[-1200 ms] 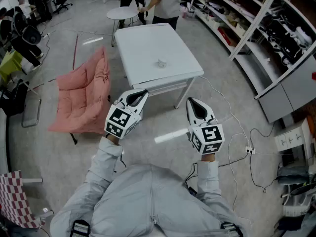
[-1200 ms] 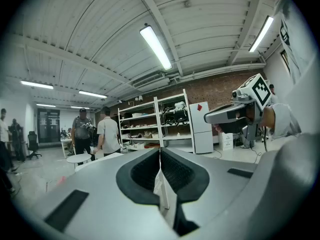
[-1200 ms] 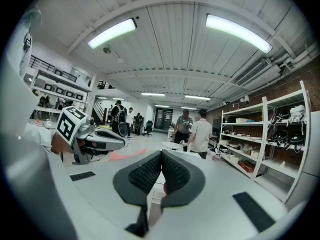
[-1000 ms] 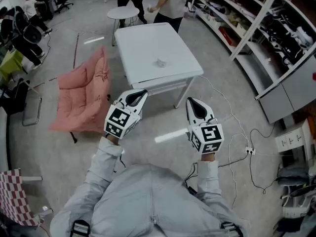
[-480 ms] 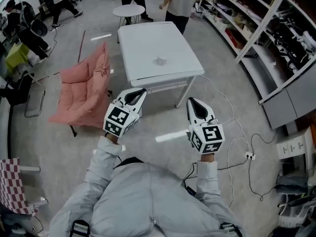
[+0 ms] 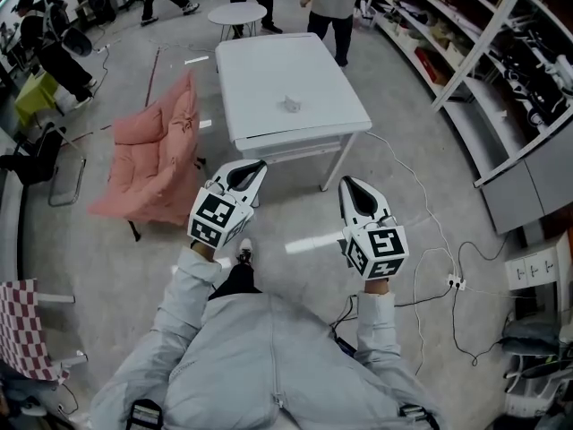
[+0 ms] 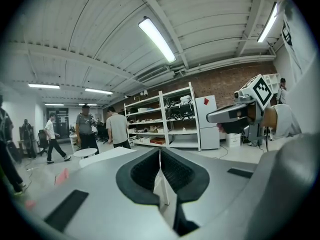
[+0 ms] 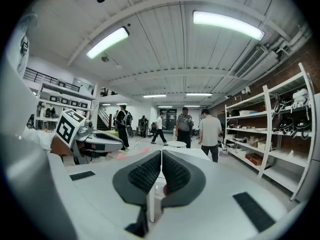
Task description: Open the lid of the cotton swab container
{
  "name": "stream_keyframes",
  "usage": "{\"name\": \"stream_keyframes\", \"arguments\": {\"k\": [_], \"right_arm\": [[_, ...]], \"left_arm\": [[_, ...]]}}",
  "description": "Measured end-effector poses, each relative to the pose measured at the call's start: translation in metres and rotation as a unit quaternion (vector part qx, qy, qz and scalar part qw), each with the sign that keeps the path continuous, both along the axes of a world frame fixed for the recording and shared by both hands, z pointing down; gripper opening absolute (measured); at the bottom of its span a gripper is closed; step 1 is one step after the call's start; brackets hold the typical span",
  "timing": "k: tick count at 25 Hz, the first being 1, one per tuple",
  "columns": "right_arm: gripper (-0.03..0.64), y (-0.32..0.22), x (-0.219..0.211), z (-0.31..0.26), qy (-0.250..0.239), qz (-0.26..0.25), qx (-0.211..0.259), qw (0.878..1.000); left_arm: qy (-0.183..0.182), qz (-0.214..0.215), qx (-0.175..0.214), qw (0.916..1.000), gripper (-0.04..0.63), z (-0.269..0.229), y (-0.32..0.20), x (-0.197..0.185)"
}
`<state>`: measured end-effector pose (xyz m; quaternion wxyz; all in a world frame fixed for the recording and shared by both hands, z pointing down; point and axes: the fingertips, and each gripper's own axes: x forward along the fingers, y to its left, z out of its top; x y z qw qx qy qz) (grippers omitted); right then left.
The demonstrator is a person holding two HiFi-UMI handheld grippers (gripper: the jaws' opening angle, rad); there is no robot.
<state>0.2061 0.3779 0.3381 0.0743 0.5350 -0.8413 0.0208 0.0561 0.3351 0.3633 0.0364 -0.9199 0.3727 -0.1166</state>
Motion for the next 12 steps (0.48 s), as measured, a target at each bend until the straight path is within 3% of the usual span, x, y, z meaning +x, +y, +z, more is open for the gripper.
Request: {"name": "stream_keyframes", "arguments": {"k": [6,12], "right_arm": [[0.035,-0.031,0.0,0.01,0.002,0.005,-0.005,1.0],[0.035,-0.099,0.0,0.014,-0.002,0.004,-0.008,1.0]], "left_arm": [[0.0,0.007,-0.008,0.9999,0.025,0.012,-0.035,0.002],[0.007,0.015,-0.003,0.9999,0.025,0.013,-0.108,0.006]]}}
